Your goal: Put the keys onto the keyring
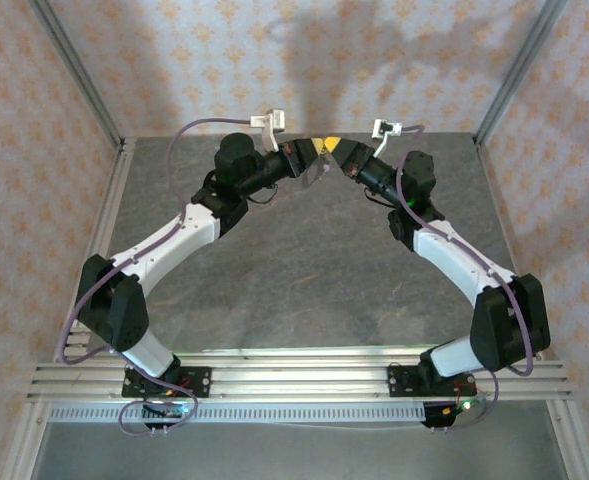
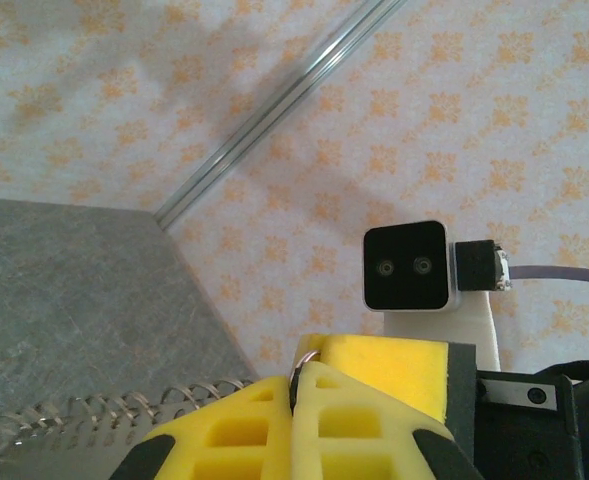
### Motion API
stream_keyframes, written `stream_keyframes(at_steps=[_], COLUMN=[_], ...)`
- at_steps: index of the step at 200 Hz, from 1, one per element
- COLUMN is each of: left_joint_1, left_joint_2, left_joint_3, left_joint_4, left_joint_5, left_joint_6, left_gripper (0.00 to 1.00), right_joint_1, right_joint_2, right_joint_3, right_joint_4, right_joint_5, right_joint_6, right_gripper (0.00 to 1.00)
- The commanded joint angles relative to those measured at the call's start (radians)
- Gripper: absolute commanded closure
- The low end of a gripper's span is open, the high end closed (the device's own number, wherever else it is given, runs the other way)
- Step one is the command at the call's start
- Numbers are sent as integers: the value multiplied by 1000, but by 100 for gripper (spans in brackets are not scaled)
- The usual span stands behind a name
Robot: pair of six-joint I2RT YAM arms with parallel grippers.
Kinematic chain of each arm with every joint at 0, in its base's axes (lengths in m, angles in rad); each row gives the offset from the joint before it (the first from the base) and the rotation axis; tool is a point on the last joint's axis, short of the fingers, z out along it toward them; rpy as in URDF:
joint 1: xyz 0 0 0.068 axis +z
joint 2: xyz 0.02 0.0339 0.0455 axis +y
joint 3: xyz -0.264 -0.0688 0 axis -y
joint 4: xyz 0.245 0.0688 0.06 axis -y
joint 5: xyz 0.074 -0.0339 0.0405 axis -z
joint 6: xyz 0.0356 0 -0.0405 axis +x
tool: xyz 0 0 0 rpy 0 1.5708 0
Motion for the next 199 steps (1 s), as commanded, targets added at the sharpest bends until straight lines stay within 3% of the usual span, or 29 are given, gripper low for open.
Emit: stream_keyframes(at_steps=[1,27,66,92,160,199], left_joint_1=[-6,-6,36,86,186,208], left_joint_2=[9,-6,-49,-68,24,98], left_joint_3=[42,48,44,50,214,283], left_joint_4=[56,6,-49,-72,-228,-276], left_joint_5=[20,-7,-14,22,287,423], left_joint_6=[3,23,50,59,148,187], left_gripper=[100,100,66,53,46,46], right_joint_1=[38,26,-36,-76,-107,-107], right_joint_2=[-36,-37,5,50,230,315], right_joint_3=[-9,-5,48,105,351,437], right_joint_4=[-10,-39,-66,-94,-210,-157], right_joint_5=[-69,-64,-150,-236,-510,-590], right_joint_6=[-34,-55,-54,-52,-59,22], right_gripper=[100,100,100,100,100,100])
